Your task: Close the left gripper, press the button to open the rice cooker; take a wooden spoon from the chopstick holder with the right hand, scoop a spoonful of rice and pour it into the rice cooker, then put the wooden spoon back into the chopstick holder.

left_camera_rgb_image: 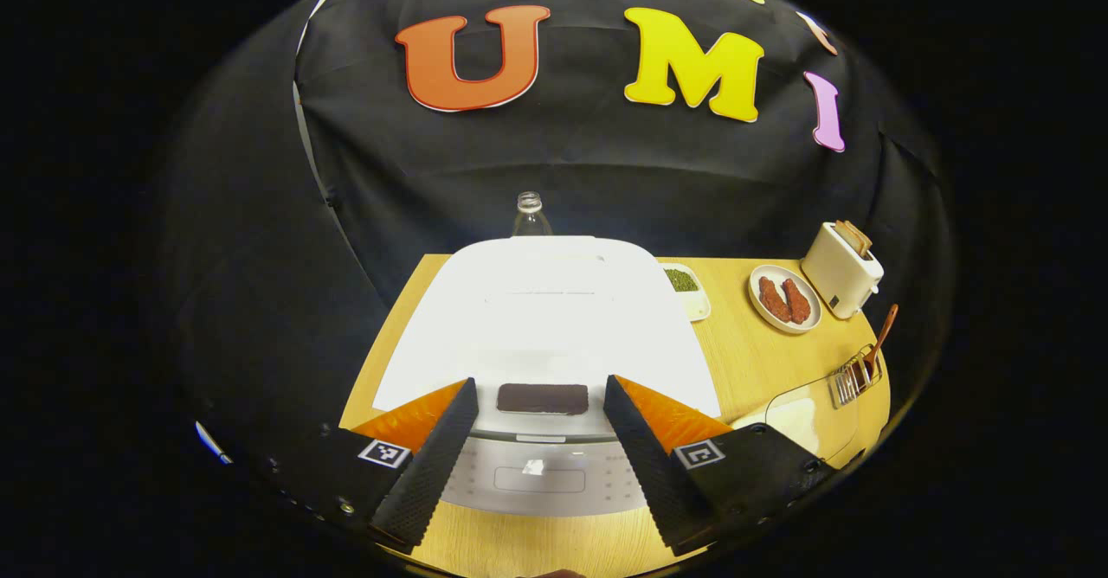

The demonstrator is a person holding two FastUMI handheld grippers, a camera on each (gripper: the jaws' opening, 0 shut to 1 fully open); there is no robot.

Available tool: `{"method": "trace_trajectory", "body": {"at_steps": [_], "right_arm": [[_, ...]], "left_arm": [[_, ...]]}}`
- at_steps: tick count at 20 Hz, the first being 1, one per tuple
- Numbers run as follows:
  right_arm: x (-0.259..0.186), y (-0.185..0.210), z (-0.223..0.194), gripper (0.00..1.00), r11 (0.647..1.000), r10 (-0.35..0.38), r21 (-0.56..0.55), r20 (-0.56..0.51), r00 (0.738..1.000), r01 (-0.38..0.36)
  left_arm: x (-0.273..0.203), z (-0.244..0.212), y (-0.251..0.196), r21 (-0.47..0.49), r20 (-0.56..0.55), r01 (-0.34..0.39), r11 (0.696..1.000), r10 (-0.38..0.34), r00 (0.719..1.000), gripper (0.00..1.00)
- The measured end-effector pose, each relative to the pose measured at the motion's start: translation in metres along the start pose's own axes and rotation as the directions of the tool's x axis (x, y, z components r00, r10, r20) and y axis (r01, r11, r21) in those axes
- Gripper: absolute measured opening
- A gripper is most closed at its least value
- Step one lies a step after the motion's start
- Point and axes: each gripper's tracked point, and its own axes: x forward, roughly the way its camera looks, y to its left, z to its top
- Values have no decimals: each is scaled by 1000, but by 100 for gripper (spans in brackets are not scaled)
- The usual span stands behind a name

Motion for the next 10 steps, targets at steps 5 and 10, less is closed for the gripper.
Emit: {"method": "trace_trajectory", "body": {"at_steps": [5,10], "right_arm": [[9,1,-22,100,1000,3,-15,-44,999,-4],[-1,6,-35,100,1000,11,23,-98,995,-9]], "left_arm": [[5,-4,-1,12,36,17,1000,-18,999,100],[6,-2,0,-16,64,-8,1000,9,998,96]]}}
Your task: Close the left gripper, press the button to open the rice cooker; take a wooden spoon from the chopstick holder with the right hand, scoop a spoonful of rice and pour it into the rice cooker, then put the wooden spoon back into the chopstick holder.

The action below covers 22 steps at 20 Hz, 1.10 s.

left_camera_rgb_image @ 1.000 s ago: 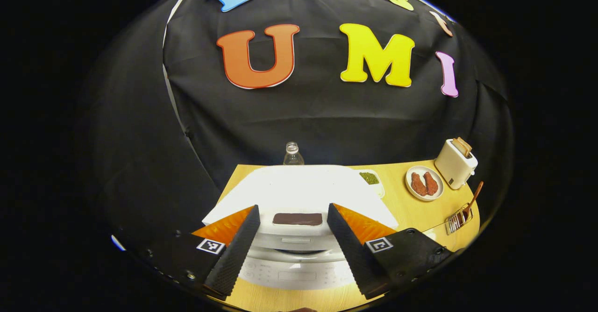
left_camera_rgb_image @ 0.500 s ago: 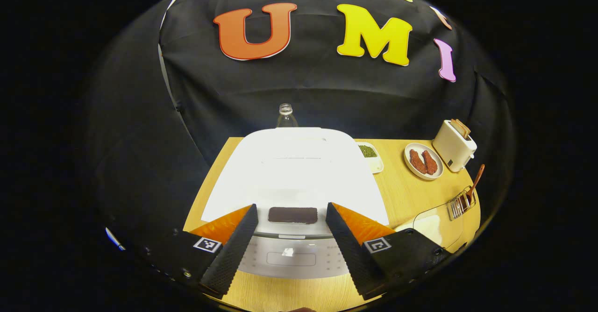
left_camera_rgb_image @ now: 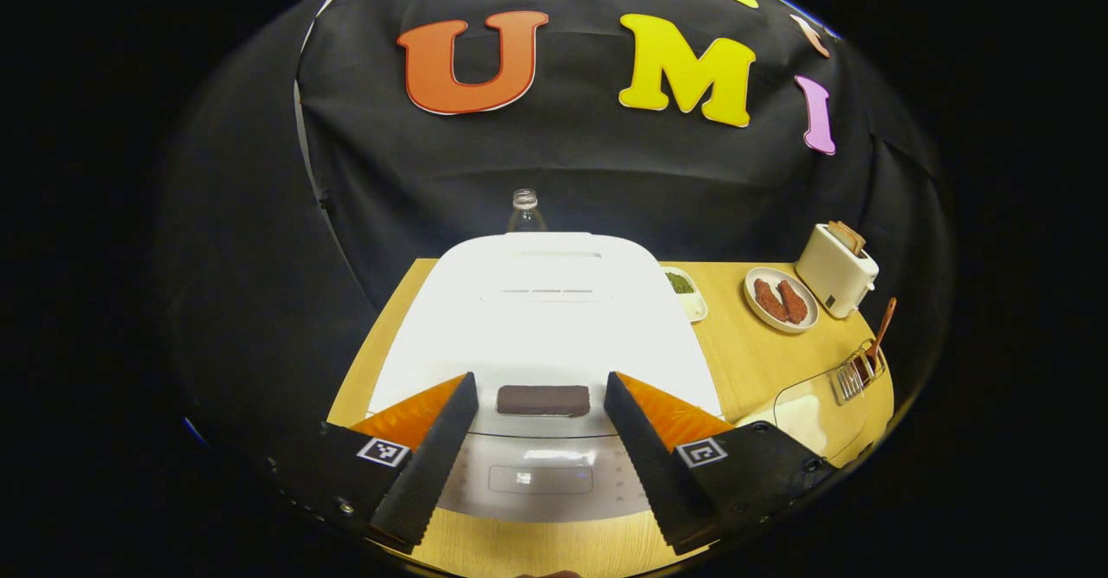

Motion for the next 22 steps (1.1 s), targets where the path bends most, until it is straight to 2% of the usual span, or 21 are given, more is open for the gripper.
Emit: {"method": "trace_trajectory", "body": {"at_steps": [2,3,4,5,7,8,9,11,12,13,14,16,17,18,20,22], "right_arm": [[4,0,2,100,1000,7,1,-11,1000,-6],[6,1,2,93,1000,7,-3,-21,1000,-7],[8,-1,4,93,1000,1,-9,-27,1000,-1],[10,-7,6,100,1000,-18,-16,-32,999,17],[10,-14,12,100,999,-46,-15,-38,998,45],[10,-15,15,93,999,-50,-5,-42,998,50],[9,-16,18,100,999,-53,7,-43,998,53],[6,-19,26,100,997,-65,35,-46,997,66],[6,-21,30,93,995,-77,52,-52,996,80],[6,-23,34,93,994,-85,63,-62,994,89],[6,-24,41,100,993,-91,70,-70,993,95],[5,-25,59,100,991,-100,85,-71,992,106],[5,-27,66,93,989,-107,93,-78,991,114],[3,-26,73,100,988,-111,103,-79,991,119],[-3,-22,86,100,987,-108,115,-72,992,116],[-7,-17,93,100,989,-103,100,-61,993,108]], "left_arm": [[-4,-2,2,-5,-5,-8,1000,8,1000,96],[-6,0,0,-27,-5,-15,1000,15,1000,95],[-9,-1,-4,-41,1,-13,999,13,1000,95],[-15,-3,-11,-41,15,0,999,1,1000,96],[-33,-5,-32,-22,52,46,999,-45,998,95],[-41,-3,-39,-5,80,51,999,-50,995,94],[-51,-2,-44,13,108,49,999,-51,993,94],[-76,-1,-55,36,154,38,999,-43,987,95],[-87,1,-58,40,177,25,999,-31,984,95],[-102,3,-61,39,201,7,999,-15,979,95],[-118,9,-63,37,237,-10,999,1,971,95],[-154,14,-75,32,310,-23,999,12,951,95],[-173,17,-78,28,349,-34,999,23,937,95],[-186,14,-81,26,374,-56,998,42,926,95],[-212,7,-92,22,428,-81,996,64,902,95],[-234,-3,-114,16,477,-56,998,41,878,95]]}}
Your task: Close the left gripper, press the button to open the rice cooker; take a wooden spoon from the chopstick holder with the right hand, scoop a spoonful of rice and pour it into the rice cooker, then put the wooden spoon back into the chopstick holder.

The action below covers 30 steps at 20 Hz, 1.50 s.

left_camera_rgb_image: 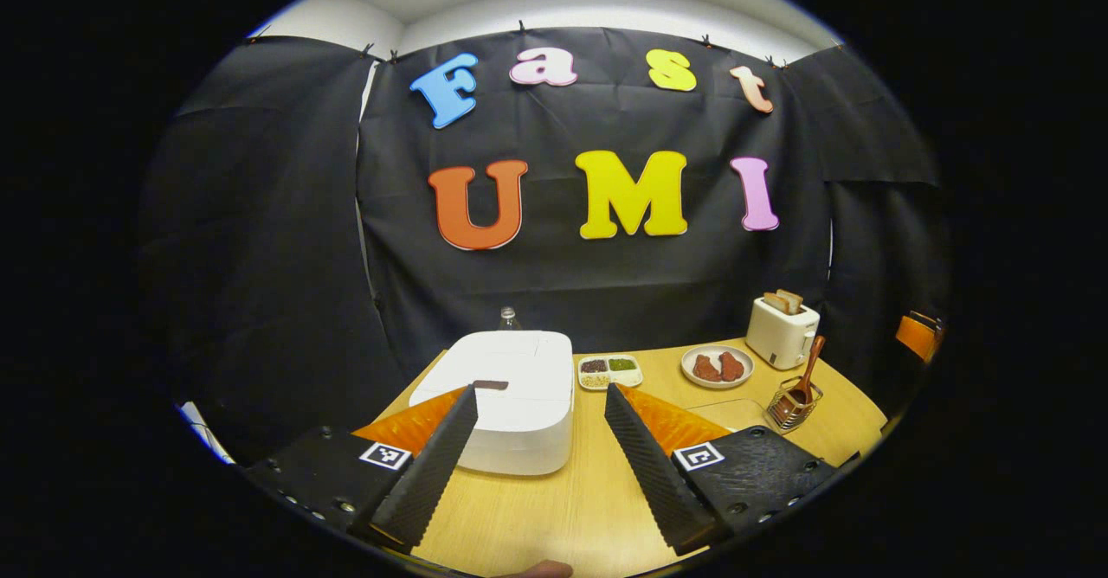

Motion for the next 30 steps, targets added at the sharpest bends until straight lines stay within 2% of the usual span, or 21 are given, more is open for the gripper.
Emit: {"method": "trace_trajectory", "body": {"at_steps": [1,2,3,4,5,6,7,8,11,12,13,14,16,17,18,19,23,26,28,29,30], "right_arm": [[-4,3,-3,100,1000,12,-9,-1,1000,-12],[-8,0,-6,93,1000,2,-9,0,1000,-2],[-12,-7,-8,92,1000,-14,-4,0,1000,14],[-18,-10,-10,92,1000,-25,4,11,1000,25],[-5,-14,-16,100,999,-40,12,13,999,40],[-11,-16,-20,92,998,-55,16,12,998,55],[-17,-16,-22,100,997,-70,19,12,997,70],[-23,-13,-21,100,997,-77,13,22,997,76],[-50,9,-17,100,999,-34,-31,76,996,37],[-57,15,-17,92,998,-25,-47,92,995,29],[-62,18,-17,92,997,-22,-65,104,994,29],[-65,23,-17,100,996,-21,-82,111,994,31],[-73,34,-18,100,993,-5,-115,123,992,19],[-77,38,-17,100,992,0,-128,131,991,17],[-81,41,-17,92,991,7,-136,138,990,12],[-85,47,-18,100,990,20,-141,144,989,1],[-86,58,-27,100,986,37,-165,151,988,-11],[-81,65,-34,100,979,38,-202,140,989,-9],[-76,65,-35,100,978,31,-210,139,990,-1],[-74,66,-40,93,978,30,-207,127,991,-3],[-73,66,-43,100,980,35,-197,117,993,-11]], "left_arm": [[-11,-5,-10,-12,10,6,1000,-6,1000,95],[-22,-10,-15,-11,27,0,1000,0,1000,94],[-35,-16,-18,-5,45,1,1000,0,999,95],[-47,-18,-22,12,68,-2,1000,1,998,95],[-58,-25,-25,29,88,-10,1000,8,996,95],[-71,-28,-27,50,109,-22,999,16,994,95],[-83,-28,-25,61,141,-41,997,32,990,96],[-95,-27,-26,65,170,-48,997,37,985,96],[-117,-42,-46,45,196,-8,999,-1,981,95],[-123,-44,-47,39,206,-8,999,0,979,95],[-127,-44,-48,38,218,-7,999,-2,976,96],[-131,-47,-53,46,225,5,999,-15,974,96],[-142,-46,-62,55,246,23,998,-36,969,95],[-144,-44,-65,56,252,29,998,-42,967,96],[-148,-41,-66,54,267,29,998,-43,963,95],[-152,-35,-67,50,291,28,998,-41,956,96],[-146,-41,-80,72,288,46,996,-65,956,95],[-134,-50,-65,68,252,-10,998,-8,968,96],[-133,-50,-56,64,256,-44,997,26,966,96],[-135,-47,-52,54,263,-57,997,41,964,96],[-134,-45,-51,40,269,-59,997,46,962,96]]}}
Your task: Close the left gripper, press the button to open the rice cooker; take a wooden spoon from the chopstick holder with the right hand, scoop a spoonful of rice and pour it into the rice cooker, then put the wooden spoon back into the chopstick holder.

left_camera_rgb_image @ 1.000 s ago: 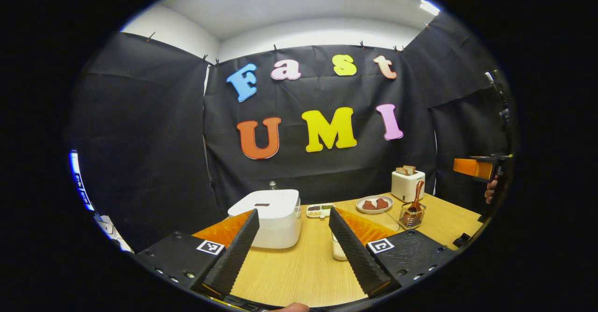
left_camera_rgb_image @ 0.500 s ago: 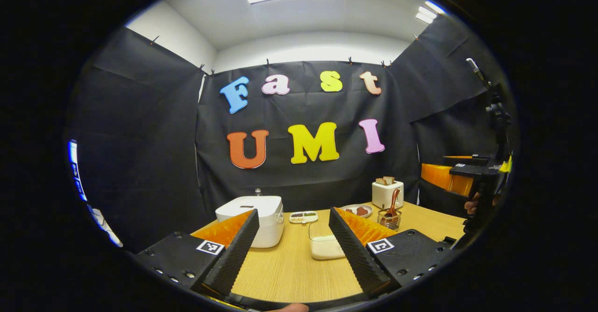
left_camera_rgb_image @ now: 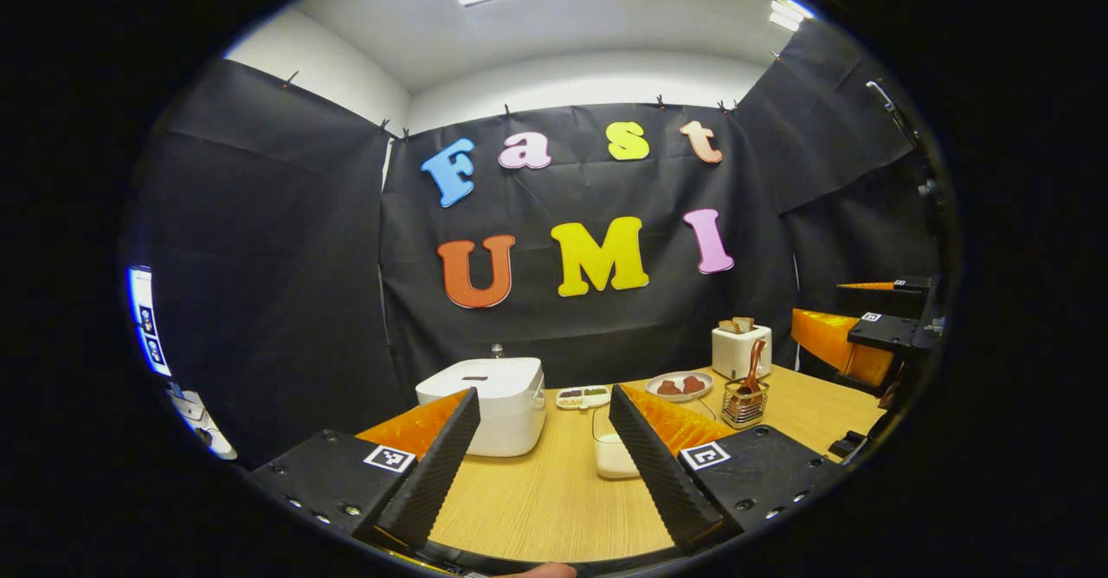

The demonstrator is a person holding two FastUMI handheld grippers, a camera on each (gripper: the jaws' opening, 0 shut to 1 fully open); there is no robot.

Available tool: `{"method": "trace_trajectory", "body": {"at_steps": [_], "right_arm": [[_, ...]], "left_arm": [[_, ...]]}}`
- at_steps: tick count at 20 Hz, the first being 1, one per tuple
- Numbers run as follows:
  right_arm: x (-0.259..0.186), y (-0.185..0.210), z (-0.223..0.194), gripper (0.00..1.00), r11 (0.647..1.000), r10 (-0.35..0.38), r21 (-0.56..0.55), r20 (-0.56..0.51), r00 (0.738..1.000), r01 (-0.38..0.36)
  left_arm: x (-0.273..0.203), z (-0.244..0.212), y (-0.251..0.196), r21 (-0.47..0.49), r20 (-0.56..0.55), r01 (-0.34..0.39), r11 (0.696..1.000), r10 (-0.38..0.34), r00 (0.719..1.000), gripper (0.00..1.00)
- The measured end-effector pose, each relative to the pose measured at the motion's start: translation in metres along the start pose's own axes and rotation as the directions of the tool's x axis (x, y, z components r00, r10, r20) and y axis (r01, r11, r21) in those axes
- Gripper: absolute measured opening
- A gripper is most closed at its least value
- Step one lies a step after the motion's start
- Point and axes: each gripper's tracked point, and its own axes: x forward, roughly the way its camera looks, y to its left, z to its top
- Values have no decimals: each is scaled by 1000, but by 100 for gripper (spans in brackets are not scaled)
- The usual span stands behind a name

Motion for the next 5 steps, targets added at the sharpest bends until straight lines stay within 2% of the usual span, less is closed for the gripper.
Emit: {"method": "trace_trajectory", "body": {"at_steps": [3,5], "right_arm": [[4,-3,-6,100,1000,-1,22,-23,1000,2],[5,-3,-7,100,1000,0,31,-23,1000,0]], "left_arm": [[-2,-2,-6,-28,-3,42,999,-42,999,95],[0,-4,-2,-31,-11,44,999,-45,999,95]]}}
